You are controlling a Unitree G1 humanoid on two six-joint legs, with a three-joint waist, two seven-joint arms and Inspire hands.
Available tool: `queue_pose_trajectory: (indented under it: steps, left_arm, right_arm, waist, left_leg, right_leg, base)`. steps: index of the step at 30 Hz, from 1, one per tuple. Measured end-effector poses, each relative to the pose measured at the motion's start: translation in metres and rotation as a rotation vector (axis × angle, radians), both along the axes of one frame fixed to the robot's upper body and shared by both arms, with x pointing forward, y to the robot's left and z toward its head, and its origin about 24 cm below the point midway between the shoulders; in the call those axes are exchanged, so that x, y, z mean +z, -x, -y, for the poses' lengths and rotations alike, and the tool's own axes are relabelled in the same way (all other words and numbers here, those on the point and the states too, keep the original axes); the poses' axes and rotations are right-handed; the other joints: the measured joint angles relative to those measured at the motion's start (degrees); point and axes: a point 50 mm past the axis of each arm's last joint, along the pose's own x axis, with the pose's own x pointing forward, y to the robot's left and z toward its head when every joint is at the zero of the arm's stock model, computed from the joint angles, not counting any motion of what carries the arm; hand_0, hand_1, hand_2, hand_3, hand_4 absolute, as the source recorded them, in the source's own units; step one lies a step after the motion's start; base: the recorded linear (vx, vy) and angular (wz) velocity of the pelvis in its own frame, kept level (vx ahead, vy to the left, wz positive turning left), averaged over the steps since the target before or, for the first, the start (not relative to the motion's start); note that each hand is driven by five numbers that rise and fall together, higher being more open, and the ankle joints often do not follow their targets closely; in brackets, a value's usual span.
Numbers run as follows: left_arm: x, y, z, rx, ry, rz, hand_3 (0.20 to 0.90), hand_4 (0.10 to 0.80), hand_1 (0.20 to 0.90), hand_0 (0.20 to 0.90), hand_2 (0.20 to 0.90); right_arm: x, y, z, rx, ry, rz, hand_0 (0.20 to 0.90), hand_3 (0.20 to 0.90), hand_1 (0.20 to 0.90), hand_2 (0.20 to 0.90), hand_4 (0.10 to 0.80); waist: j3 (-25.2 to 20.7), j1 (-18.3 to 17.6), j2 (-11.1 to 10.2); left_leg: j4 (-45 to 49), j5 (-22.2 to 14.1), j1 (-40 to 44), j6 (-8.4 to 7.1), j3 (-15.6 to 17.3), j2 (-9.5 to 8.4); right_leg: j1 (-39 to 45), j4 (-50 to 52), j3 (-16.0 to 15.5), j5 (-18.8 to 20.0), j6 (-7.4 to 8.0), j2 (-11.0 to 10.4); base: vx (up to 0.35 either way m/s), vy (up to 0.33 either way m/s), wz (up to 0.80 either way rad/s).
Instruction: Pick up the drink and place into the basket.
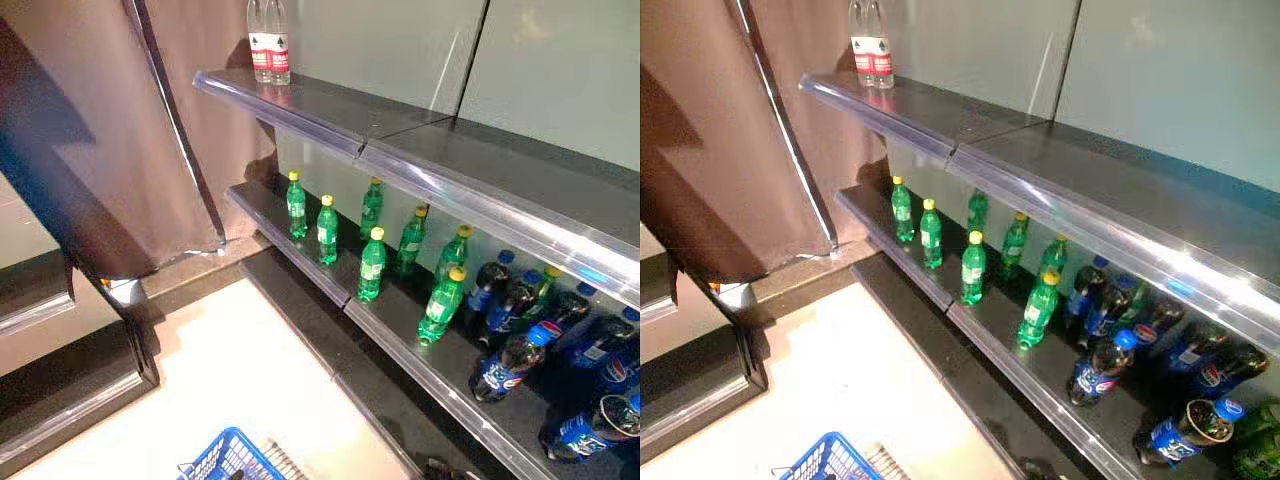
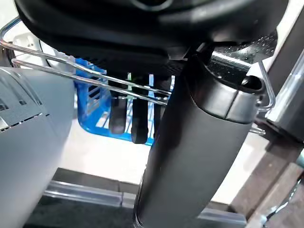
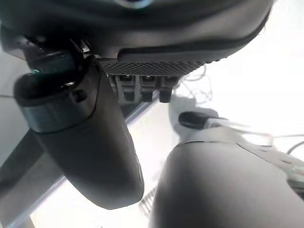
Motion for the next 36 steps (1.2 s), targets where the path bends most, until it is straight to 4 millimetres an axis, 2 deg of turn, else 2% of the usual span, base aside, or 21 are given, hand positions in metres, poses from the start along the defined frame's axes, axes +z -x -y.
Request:
queue_pose_trajectory:
  steps: [36]
  left_arm:
    - [-0.001, 0.0018, 0.0009, 0.035, -0.07, -0.032, 0.2, 0.1, 0.3, 0.3, 0.3]
  right_arm:
    - [-0.0003, 0.0007, -0.0007, 0.0, -0.002, -0.003, 0.9, 0.9, 0.9, 0.9, 0.8]
  waist:
    - [-0.5, 0.1, -0.6]
  left_leg:
    - [0.0, 0.0, 0.1, 0.02, 0.0, 0.03]
  right_leg:
    - [0.2, 0.0, -0.1, 0.0, 0.03, 0.0]
  base:
    - [0.003, 0.0, 0.0]
